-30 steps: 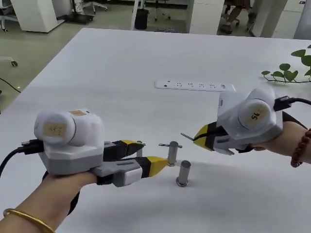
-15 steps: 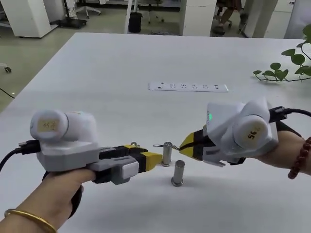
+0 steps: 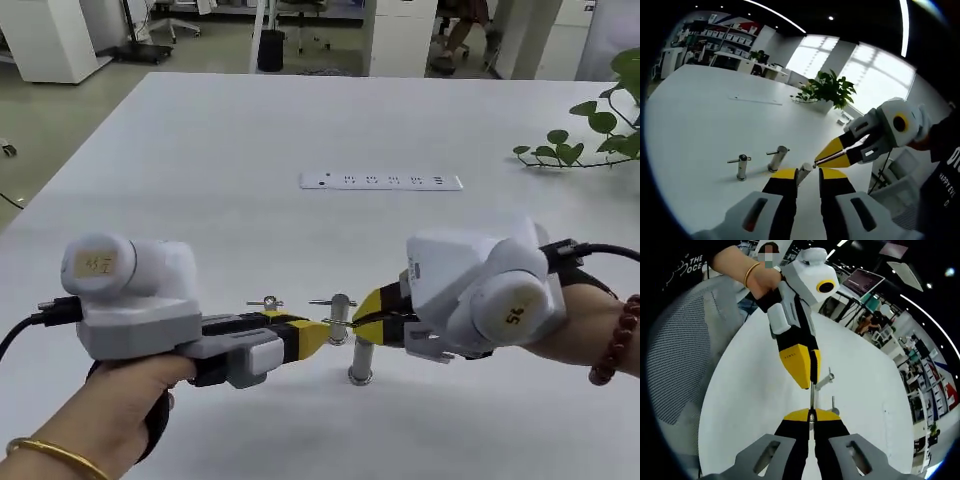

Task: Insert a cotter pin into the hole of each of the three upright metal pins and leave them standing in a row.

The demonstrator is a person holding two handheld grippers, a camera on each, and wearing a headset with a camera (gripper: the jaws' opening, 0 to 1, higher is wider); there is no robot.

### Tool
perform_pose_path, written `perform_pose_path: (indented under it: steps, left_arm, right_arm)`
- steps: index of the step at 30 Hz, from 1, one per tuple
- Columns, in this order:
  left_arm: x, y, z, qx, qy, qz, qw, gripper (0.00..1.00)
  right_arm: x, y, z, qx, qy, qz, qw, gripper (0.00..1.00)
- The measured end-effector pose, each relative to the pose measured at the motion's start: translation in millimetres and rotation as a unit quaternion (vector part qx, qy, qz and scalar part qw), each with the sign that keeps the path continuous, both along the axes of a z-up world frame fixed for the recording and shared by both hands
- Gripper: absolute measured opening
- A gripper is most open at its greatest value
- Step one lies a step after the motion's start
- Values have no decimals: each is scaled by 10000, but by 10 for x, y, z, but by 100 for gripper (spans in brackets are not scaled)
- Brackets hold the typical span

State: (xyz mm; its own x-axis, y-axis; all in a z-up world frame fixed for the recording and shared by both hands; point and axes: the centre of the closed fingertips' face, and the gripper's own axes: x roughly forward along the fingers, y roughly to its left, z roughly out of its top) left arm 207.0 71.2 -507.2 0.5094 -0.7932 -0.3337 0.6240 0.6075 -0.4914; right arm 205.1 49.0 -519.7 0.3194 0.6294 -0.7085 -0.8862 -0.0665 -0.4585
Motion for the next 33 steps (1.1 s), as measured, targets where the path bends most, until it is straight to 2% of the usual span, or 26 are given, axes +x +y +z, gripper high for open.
perform_pose_path:
  steps: [3, 10, 18, 28, 33]
  left_arm:
    - [-14, -13, 8, -45, 5, -33, 10000, 11]
    - [-42, -32, 14, -121, 35, -99, 9999, 8]
    - [-53, -47, 16, -214, 79, -117, 9997, 5]
    - [-62, -56, -1, -226, 89, -165, 9996, 0]
    - [-58, -53, -11, -232, 99, -161, 9996, 0]
  right_arm:
    - [-40, 27, 7, -78, -74, 148, 9998, 0]
    - [-54, 56, 21, -104, -124, 233, 9996, 0]
    - [-94, 107, 47, -59, -126, 308, 9994, 0]
    - [-98, 146, 73, 40, -72, 286, 9996, 0]
    - [-107, 143, 67, -2, -86, 326, 9994, 0]
